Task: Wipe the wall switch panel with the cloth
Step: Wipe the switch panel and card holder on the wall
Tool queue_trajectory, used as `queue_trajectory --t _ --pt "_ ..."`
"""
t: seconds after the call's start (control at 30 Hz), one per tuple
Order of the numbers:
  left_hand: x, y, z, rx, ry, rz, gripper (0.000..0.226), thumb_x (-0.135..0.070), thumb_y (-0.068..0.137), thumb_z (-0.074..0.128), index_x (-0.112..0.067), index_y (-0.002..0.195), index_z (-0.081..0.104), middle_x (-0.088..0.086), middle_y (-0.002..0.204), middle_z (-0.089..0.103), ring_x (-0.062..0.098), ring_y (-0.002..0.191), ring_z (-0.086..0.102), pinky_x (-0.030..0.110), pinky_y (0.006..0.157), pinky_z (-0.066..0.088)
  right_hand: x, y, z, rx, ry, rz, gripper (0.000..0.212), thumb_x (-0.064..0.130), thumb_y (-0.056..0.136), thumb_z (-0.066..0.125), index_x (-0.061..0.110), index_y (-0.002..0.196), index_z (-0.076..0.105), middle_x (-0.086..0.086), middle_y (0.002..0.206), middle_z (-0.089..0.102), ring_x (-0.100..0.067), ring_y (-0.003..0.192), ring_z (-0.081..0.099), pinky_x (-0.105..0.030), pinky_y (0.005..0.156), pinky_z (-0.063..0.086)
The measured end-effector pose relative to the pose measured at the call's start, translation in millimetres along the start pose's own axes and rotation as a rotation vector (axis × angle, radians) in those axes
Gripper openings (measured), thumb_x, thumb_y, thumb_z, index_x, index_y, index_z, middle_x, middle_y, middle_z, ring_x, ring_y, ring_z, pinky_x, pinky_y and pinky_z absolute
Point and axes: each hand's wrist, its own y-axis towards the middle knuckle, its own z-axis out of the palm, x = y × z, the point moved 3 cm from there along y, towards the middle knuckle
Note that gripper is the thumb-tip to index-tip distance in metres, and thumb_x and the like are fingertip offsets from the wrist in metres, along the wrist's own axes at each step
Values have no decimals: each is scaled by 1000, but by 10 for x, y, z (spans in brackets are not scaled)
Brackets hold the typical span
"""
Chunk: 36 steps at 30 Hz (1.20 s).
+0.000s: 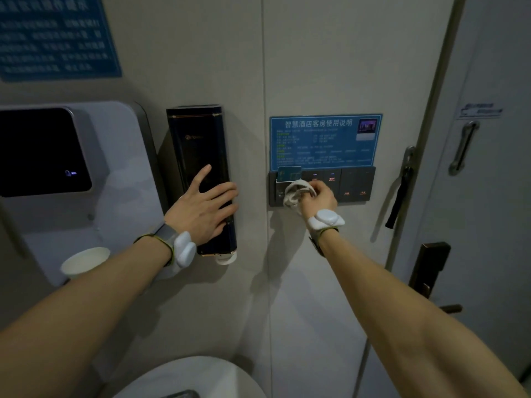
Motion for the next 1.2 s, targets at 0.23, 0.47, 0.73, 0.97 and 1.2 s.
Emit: queue_trajectory --t 0.23,0.47,0.73,0.97,1.2 --pt "-9 -10 -13 -1 2 3 43 -42 80 57 -23 118 61 5 134 56 23 135 38 65 111 8 -166 -10 -34 115 -22 99 23 11 84 51 15 97 70 -10 96 72 -30 88 64 -43 83 56" --pt "-7 -3 -10 11 -3 -1 42 -42 82 55 -22 119 61 5 135 55 24 135 38 65 111 9 -75 -2 -46 63 -33 59 25 8 88 49 11 104 68 -13 103 71 -31 94 65 -35 79 52" --pt "-24 13 24 24 -18 -18 44 -44 83 50 -22 119 60 6 136 53 24 137 35 65 112 5 34 -119 139 174 -178 26 18 19 86 57 8 92 70 -15 97 72 -33 92 65 -32 72 50" --pt "-21 -5 57 5 -35 -12 44 -43 84 49 -21 120 60 6 137 53 23 137 35 65 111 7 311 -93 299 79 -215 -131 14 18 87 58 8 89 67 -14 101 63 -32 89 60 -34 70 45" --pt "-13 -5 73 15 -31 -5 44 -44 85 48 -22 121 59 5 139 51 23 138 33 65 112 6 165 -118 329 134 -340 -141 16 21 87 60 10 91 71 -14 104 66 -32 90 63 -34 70 48"
